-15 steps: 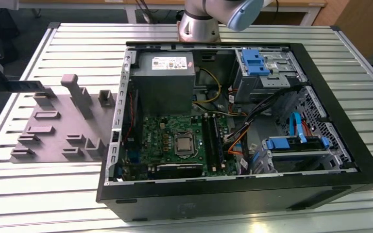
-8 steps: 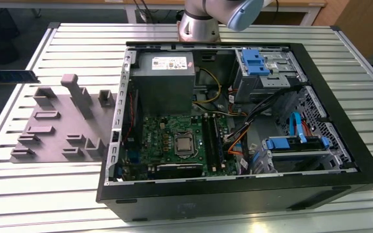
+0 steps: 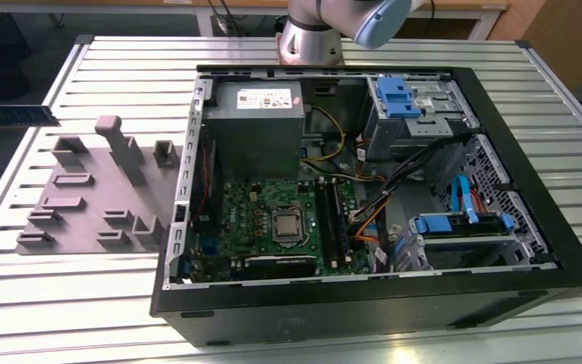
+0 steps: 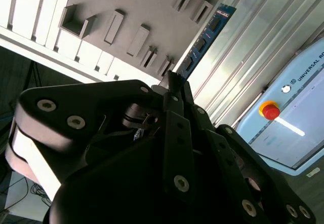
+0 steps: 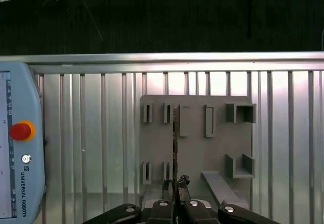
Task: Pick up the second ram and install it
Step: 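Pick up the second ram and move it above second insertion slot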
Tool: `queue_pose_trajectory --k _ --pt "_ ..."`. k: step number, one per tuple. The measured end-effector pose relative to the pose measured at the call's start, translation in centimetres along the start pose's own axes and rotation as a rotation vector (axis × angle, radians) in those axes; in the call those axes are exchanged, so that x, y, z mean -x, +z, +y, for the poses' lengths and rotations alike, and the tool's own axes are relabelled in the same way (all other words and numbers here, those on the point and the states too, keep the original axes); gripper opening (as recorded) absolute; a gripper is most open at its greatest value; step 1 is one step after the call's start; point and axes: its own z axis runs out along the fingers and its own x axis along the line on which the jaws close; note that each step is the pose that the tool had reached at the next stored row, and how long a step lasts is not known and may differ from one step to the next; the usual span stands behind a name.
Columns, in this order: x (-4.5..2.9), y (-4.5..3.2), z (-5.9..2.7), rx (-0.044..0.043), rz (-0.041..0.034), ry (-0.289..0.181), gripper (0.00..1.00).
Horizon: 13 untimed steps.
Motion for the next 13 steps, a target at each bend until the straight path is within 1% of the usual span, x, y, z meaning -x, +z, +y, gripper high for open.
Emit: queue_pose_trajectory --k 8,13 --pt "0.0 -0.06 -0.02 0.0001 0.0 0.0 0.14" --pt "0.01 -0.05 -0.42 0.0001 0.0 0.0 0.14"
